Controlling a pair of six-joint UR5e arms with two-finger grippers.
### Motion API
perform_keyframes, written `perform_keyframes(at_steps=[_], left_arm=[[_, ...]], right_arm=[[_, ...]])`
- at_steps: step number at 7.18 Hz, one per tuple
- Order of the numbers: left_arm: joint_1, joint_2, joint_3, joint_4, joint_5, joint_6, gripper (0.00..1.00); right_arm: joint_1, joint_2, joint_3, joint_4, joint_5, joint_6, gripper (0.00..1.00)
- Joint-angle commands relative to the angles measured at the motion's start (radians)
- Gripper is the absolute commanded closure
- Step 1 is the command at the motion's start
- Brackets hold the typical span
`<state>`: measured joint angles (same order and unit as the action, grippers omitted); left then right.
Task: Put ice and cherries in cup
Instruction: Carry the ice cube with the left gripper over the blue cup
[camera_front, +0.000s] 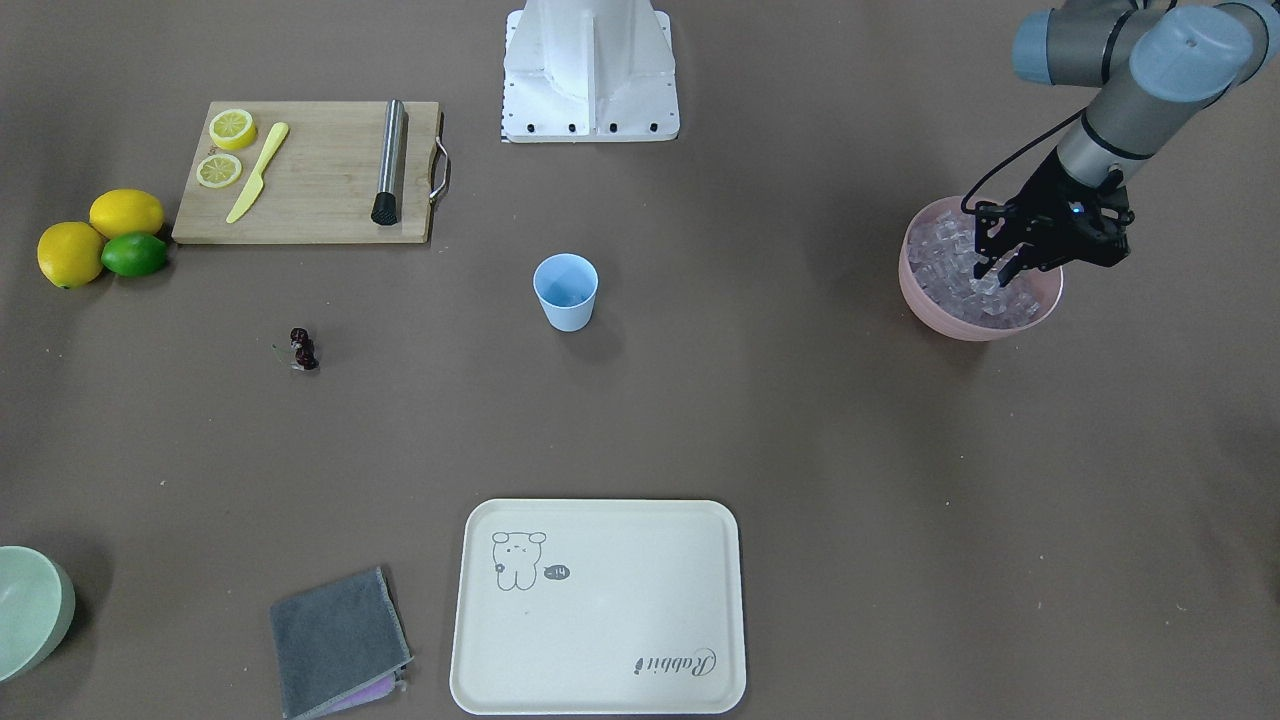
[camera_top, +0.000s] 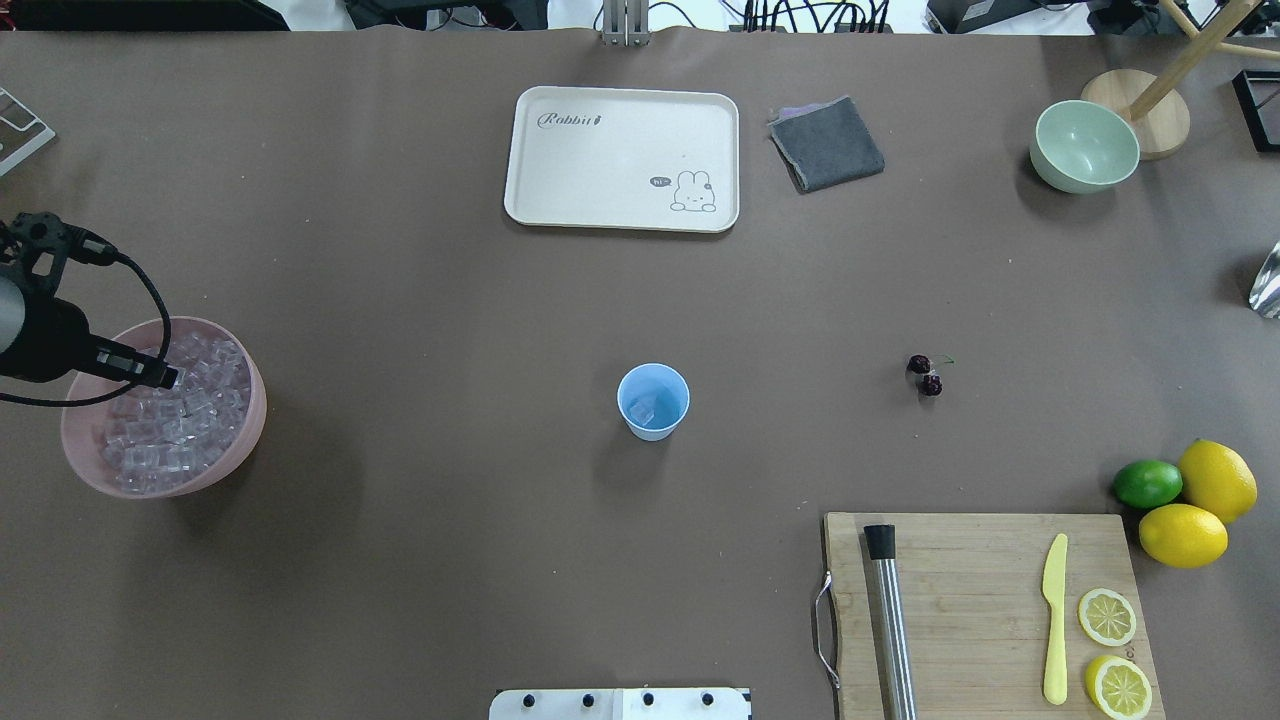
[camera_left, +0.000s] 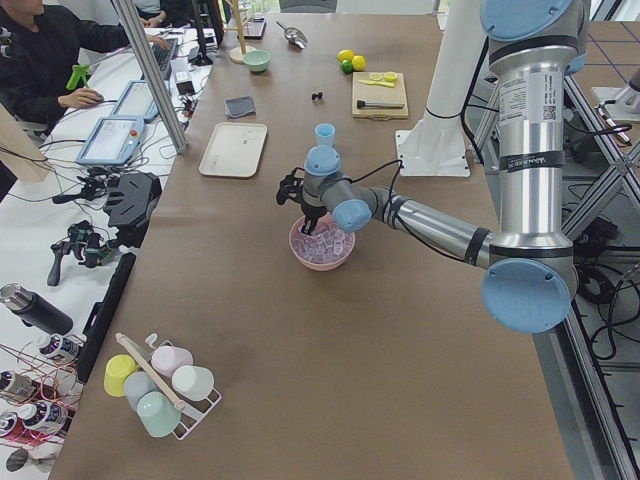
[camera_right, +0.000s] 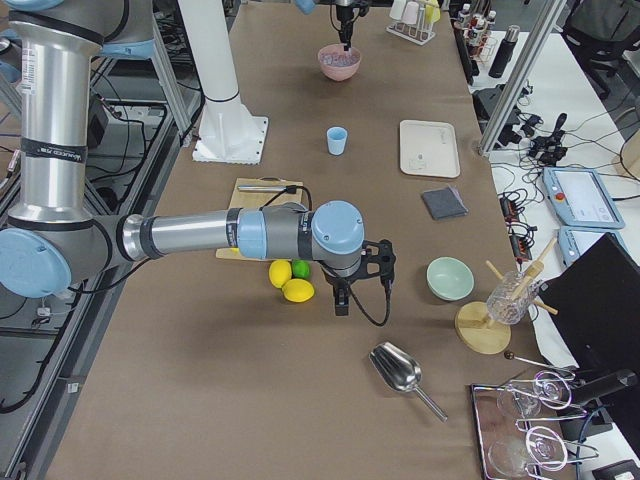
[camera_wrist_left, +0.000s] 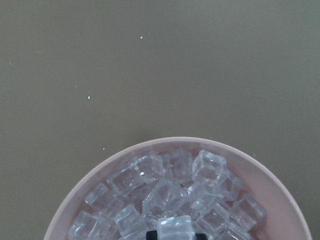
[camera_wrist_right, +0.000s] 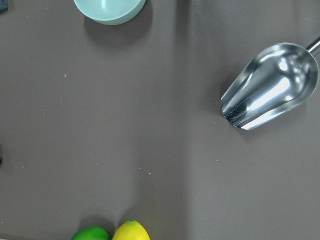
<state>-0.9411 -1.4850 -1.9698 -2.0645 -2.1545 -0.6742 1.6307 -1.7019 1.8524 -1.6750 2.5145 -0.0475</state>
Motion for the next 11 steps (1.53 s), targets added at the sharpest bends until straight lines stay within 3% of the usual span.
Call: perform_keyframes(at_steps=[1,4,5,7,9,11], left_arm=[[-0.030,-0.033,-0.049,-0.028,-0.008,-0.021,1.00],[0.031,-0.316,-0.008,-0.062,0.004,-0.365,1.00],[0.127,-0.384,0.009,-0.060,0.089,-0.472,1.00],[0.342,-0.502,0.060,-0.059,0.351,-0.600,1.00],[0.496,-0.593,0.109,-0.057,0.560,-0.656,1.00],[0.505,-0.691,0.205,-0.057,0.574,-0.721,1.00]], right_arm=[[0.000,-0.001,-0.001,0.000,0.001,0.000,0.00],[-0.002,-0.002,-0.001,0.000,0.000,0.000,0.00],[-0.002,-0.001,-0.002,0.000,0.000,-0.003,0.00],[0.000,0.001,-0.002,0.000,-0.005,-0.003,0.00],[-0.002,0.001,-0.002,0.001,-0.003,-0.002,0.00],[-0.002,0.001,-0.002,0.001,-0.003,-0.003,0.00]])
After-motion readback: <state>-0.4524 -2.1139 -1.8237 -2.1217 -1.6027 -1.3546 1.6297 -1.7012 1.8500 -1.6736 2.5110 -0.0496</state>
